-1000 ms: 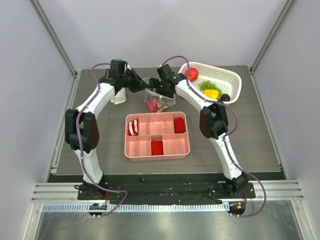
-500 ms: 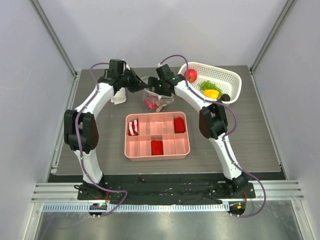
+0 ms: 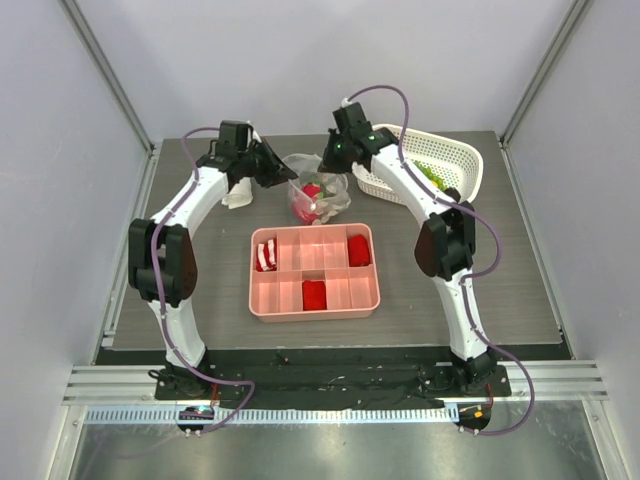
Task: Open the zip-top bag and remove the fake food
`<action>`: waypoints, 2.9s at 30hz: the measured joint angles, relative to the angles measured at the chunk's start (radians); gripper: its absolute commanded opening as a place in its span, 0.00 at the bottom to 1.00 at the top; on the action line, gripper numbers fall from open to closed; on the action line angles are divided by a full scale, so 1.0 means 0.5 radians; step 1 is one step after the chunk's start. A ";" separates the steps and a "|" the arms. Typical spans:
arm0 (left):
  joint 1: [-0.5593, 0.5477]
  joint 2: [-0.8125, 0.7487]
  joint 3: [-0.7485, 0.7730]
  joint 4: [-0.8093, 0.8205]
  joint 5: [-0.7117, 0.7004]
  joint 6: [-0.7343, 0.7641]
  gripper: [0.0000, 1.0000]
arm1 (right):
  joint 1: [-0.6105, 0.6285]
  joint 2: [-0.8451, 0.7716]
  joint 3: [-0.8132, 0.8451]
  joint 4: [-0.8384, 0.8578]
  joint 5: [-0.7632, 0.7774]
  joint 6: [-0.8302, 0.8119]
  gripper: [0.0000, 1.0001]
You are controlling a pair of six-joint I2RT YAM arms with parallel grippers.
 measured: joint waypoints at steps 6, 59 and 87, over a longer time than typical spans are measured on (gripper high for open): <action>-0.019 -0.003 -0.006 0.002 0.002 0.012 0.00 | -0.029 -0.031 0.181 -0.013 -0.023 0.092 0.01; 0.107 -0.065 -0.089 -0.173 -0.182 0.222 0.00 | 0.248 0.536 0.388 0.127 0.166 -0.139 1.00; 0.163 -0.105 -0.294 -0.128 -0.137 0.119 0.00 | 0.265 0.076 0.092 0.125 0.266 -0.349 0.01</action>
